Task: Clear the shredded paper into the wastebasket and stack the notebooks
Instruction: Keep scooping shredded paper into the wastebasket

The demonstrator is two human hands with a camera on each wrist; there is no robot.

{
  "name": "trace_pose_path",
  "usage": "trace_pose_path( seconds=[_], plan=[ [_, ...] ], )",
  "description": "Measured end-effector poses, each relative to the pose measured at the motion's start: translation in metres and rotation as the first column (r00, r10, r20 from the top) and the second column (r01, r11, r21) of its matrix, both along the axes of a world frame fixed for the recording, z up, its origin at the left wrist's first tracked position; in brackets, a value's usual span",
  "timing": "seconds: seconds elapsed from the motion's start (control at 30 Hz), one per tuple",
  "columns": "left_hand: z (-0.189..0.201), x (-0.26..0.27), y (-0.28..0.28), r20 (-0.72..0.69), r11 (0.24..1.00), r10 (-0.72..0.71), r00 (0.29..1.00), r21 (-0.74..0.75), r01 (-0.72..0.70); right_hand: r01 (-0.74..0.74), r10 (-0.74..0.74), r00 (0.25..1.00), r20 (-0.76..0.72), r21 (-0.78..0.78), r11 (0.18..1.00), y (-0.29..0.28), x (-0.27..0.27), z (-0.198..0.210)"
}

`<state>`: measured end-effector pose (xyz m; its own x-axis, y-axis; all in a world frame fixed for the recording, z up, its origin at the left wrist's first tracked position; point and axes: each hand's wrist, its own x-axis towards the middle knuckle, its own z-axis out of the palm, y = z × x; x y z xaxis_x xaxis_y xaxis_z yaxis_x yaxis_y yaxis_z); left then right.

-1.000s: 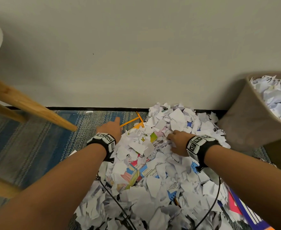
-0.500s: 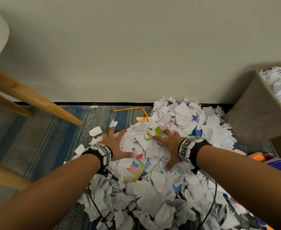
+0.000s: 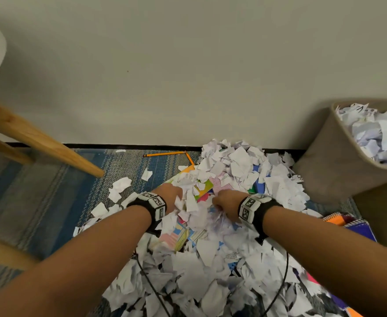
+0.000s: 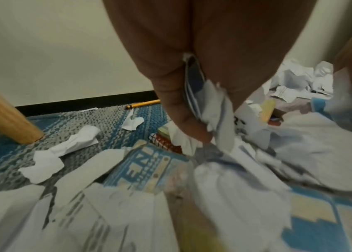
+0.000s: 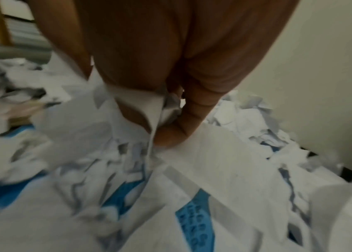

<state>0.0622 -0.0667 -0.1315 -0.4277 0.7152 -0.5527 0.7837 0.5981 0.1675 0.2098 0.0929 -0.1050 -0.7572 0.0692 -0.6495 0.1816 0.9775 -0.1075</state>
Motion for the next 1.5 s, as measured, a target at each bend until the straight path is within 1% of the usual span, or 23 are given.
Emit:
trace_pose_path(
  seconds=[0.13, 0.2, 0.27, 0.33, 0.43, 0.5, 0.57, 0.67, 0.77, 0.87, 0.97, 1.03, 1.1, 1.17, 1.2, 1.27, 1.33, 1.4, 1.5],
  plan=[
    [0.015, -0.010, 0.012, 0.004, 0.996, 0.051, 0.999, 0.076, -0.052, 0.146, -0.148, 0.980, -0.133, -0.023, 0.989, 0.031, 0.002, 0.019],
    [0.025, -0.014, 0.020, -0.007, 0.988, 0.071, 0.997, 0.136, -0.069, 0.191, -0.193, 0.965, -0.179, -0.028, 0.981, 0.046, 0.006, 0.025],
    [0.032, -0.014, 0.028, -0.014, 0.979, 0.067, 0.998, 0.195, -0.063, 0.210, -0.213, 0.962, -0.169, -0.038, 0.977, 0.054, 0.015, 0.026],
    [0.039, -0.008, 0.035, 0.007, 0.977, 0.021, 1.000, 0.211, -0.022, 0.188, -0.192, 0.976, -0.099, -0.042, 0.981, 0.054, 0.031, 0.024],
    [0.037, 0.013, 0.041, 0.041, 0.984, -0.097, 0.994, 0.152, 0.090, 0.103, -0.103, 0.995, -0.009, -0.050, 0.993, 0.047, 0.058, 0.013],
    [0.026, 0.028, 0.040, 0.072, 0.975, -0.208, 0.975, 0.097, 0.201, 0.059, -0.060, 0.998, -0.016, -0.079, 0.995, 0.042, 0.075, 0.006],
    [0.014, 0.043, 0.035, 0.080, 0.954, -0.300, 0.950, 0.011, 0.300, 0.009, -0.008, 1.000, 0.014, -0.082, 0.997, 0.037, 0.088, 0.001],
    [0.004, 0.062, 0.029, 0.075, 0.902, -0.414, 0.907, -0.100, 0.420, -0.074, 0.077, 0.989, 0.129, -0.027, 0.997, 0.028, 0.101, -0.002],
    [0.005, 0.073, 0.025, 0.086, 0.868, -0.475, 0.876, -0.120, 0.482, -0.166, 0.159, 0.973, 0.168, 0.027, 0.986, 0.018, 0.106, -0.008],
    [0.002, 0.081, 0.019, 0.069, 0.842, -0.500, 0.864, -0.194, 0.503, -0.247, 0.223, 0.954, 0.201, 0.100, 0.964, 0.007, 0.110, -0.024],
    [-0.006, 0.095, 0.009, -0.003, 0.813, -0.548, 0.836, -0.234, 0.533, -0.245, 0.222, 0.958, 0.184, 0.113, 0.963, -0.002, 0.111, -0.032],
    [-0.010, 0.103, 0.005, -0.069, 0.776, -0.611, 0.789, -0.252, 0.578, -0.215, 0.196, 0.966, 0.169, 0.100, 0.971, -0.005, 0.108, -0.025],
    [-0.009, 0.108, 0.006, -0.119, 0.745, -0.658, 0.744, -0.243, 0.621, -0.179, 0.163, 0.975, 0.150, 0.100, 0.979, -0.006, 0.102, -0.015],
    [-0.003, 0.110, 0.010, -0.120, 0.726, -0.683, 0.721, -0.215, 0.653, -0.163, 0.149, 0.979, 0.137, 0.093, 0.982, -0.002, 0.096, -0.011],
    [0.000, 0.109, 0.013, -0.104, 0.723, -0.687, 0.720, -0.206, 0.660, -0.141, 0.131, 0.983, 0.125, 0.076, 0.987, 0.000, 0.092, -0.010],
    [0.005, 0.105, 0.019, -0.050, 0.736, -0.668, 0.742, -0.189, 0.650, -0.086, 0.083, 0.992, 0.092, 0.026, 0.996, 0.006, 0.084, -0.008],
    [0.009, 0.097, 0.026, 0.009, 0.786, -0.606, 0.795, -0.147, 0.600, -0.030, 0.031, 0.999, 0.045, -0.012, 0.999, 0.014, 0.077, -0.003],
    [0.014, 0.086, 0.034, 0.048, 0.845, -0.520, 0.853, -0.115, 0.522, 0.043, -0.045, 0.998, -0.043, -0.052, 0.998, 0.025, 0.071, 0.005],
    [0.025, 0.065, 0.047, 0.018, 0.904, -0.424, 0.905, -0.057, 0.425, 0.143, -0.159, 0.972, -0.175, -0.100, 0.985, 0.047, 0.063, 0.021]
  ],
)
